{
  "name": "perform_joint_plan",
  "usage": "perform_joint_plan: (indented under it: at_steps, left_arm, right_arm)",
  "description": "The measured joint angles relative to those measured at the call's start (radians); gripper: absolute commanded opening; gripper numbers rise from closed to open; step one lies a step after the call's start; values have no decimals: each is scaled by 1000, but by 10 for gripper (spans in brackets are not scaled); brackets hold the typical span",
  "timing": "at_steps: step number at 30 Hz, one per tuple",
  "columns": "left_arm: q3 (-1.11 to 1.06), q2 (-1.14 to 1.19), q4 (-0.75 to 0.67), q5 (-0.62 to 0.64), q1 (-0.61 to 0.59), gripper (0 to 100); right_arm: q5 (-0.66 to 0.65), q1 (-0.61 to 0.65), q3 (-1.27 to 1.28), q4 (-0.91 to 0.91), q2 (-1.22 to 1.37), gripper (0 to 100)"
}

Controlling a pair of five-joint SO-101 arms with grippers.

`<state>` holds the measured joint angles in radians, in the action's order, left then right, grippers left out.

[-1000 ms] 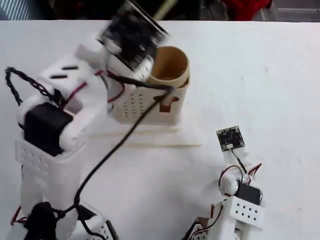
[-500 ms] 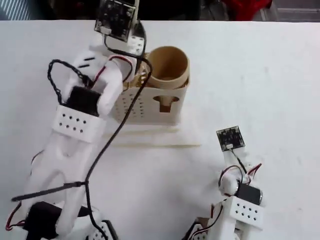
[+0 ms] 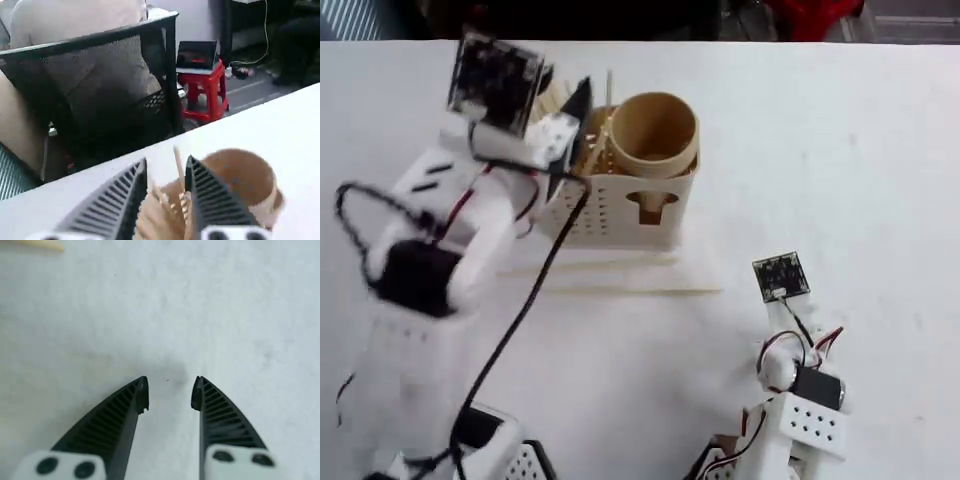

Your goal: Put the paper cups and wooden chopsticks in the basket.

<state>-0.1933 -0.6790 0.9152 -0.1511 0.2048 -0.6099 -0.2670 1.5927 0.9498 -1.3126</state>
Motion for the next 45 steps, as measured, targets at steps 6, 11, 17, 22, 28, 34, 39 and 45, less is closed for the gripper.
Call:
perform_joint_plan:
  at_steps: [6,11,17,22,28,34,39,45]
  left_arm:
    - [18,-80,471,-181,11,144]
    - [-175,23,694,-519,115,146]
    - [-440,160,548,-697,120,147]
    - [-534,272,348,-712,118,147]
    - [-534,470,196,-715,127,147]
    - [-459,663,146,-715,127,142]
    - [-408,781,121,-715,127,76]
    - [-399,815,135,-712,140,23]
  right_arm:
    - [0,0,0,0,0,156]
    - [0,0,0,0,0,156]
    - [0,0,0,0,0,156]
    - [0,0,0,0,0,156]
    - [0,0,0,0,0,156]
    - [0,0,0,0,0,156]
    - [0,0,0,0,0,156]
    - [0,0,0,0,0,156]
